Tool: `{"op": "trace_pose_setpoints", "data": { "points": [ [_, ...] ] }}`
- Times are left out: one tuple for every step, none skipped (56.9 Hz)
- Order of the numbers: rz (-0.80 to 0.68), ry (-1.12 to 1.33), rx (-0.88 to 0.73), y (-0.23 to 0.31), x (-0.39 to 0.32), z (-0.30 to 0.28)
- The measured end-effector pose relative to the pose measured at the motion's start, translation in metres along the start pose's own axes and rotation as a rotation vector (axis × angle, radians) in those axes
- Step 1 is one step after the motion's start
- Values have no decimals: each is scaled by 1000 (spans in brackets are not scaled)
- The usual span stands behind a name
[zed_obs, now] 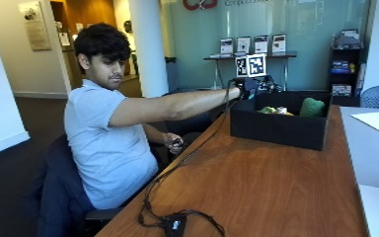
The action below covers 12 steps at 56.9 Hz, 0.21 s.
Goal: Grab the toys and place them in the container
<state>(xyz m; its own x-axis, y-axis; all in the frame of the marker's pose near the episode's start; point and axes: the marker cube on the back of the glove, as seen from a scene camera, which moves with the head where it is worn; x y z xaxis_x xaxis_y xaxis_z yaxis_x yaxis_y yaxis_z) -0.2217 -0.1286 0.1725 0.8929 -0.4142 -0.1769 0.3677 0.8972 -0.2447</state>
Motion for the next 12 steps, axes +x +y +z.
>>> {"op": "trace_pose_setpoints", "data": {
  "points": [
    [6, 4, 1, 4, 4, -1],
    [11, 6, 4, 8, 8, -2],
    [15, 3, 9, 12, 12, -3],
    [17, -2, 14, 16, 15, -5],
    [20, -10, 19, 20, 18, -6],
    [22, -19, 22, 23, 20, -7],
    [25, -28, 25, 26, 22, -7],
    [28, -37, 27, 30, 24, -8],
    [29, -45, 29, 35, 28, -8],
    [30, -51, 31, 39, 31, -9],
    [29, -55, 33, 43, 34, -9],
    [29, -57, 35, 45, 36, -9]
  ]
}}
